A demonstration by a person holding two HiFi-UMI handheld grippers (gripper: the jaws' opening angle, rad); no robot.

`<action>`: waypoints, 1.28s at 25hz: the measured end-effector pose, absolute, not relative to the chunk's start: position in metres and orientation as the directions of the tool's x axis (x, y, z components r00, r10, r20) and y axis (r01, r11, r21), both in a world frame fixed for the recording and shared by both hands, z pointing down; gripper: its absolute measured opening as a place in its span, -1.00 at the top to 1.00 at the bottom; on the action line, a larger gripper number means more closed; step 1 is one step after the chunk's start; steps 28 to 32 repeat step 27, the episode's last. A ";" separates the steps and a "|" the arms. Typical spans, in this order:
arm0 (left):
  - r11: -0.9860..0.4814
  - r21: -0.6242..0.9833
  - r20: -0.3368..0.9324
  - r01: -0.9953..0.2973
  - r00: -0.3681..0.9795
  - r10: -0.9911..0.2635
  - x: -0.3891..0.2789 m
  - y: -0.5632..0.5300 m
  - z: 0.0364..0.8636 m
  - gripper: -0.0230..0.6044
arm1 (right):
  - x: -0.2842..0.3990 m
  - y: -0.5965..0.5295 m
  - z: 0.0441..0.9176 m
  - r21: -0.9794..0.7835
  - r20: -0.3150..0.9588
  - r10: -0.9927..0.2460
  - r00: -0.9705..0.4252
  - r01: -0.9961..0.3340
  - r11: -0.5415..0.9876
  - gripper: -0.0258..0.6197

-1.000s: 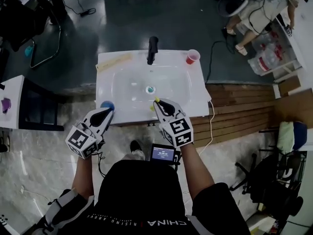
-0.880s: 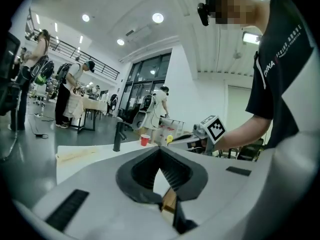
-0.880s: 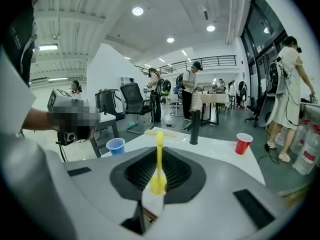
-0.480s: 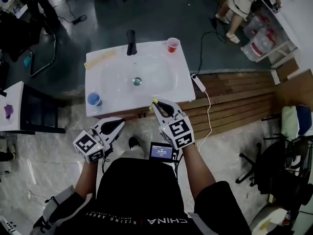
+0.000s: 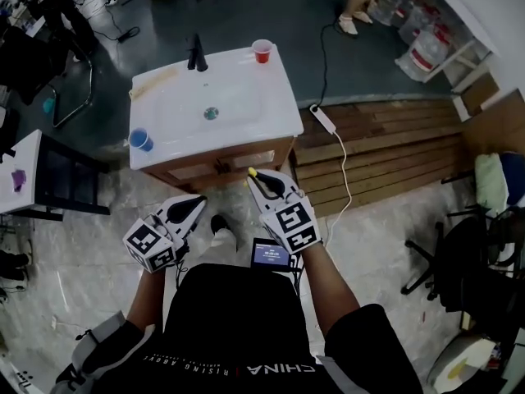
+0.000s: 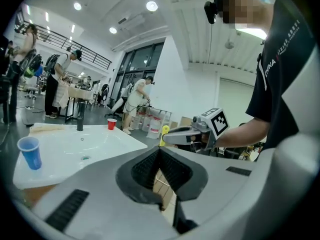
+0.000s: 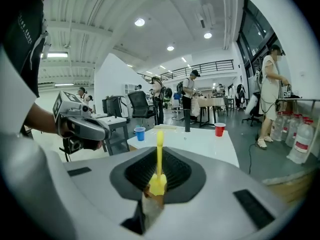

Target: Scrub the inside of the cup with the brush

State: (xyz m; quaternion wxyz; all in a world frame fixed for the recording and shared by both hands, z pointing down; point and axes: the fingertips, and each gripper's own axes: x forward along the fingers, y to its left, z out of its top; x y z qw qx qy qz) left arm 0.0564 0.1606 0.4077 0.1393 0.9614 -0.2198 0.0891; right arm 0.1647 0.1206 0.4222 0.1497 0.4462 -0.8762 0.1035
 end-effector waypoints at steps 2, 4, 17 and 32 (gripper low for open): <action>-0.858 0.233 0.237 -0.458 0.883 -0.406 0.061 0.178 0.409 0.92 | 0.171 0.137 0.422 -0.052 0.347 -0.753 -0.559 -0.813 0.580 0.80; -0.852 0.240 0.239 -0.465 0.879 -0.412 0.065 0.196 0.411 0.92 | 0.176 0.153 0.421 -0.056 0.338 -0.755 -0.562 -0.813 0.580 0.80; -0.827 0.226 0.272 -0.515 0.848 -0.454 0.064 0.269 0.419 0.92 | 0.190 0.211 0.423 -0.078 0.294 -0.771 -0.565 -0.818 0.570 0.80; -0.858 0.165 0.334 -0.486 0.846 -0.416 0.068 0.275 0.423 0.92 | 0.191 0.221 0.409 -0.090 0.274 -0.790 -0.549 -0.832 0.547 0.80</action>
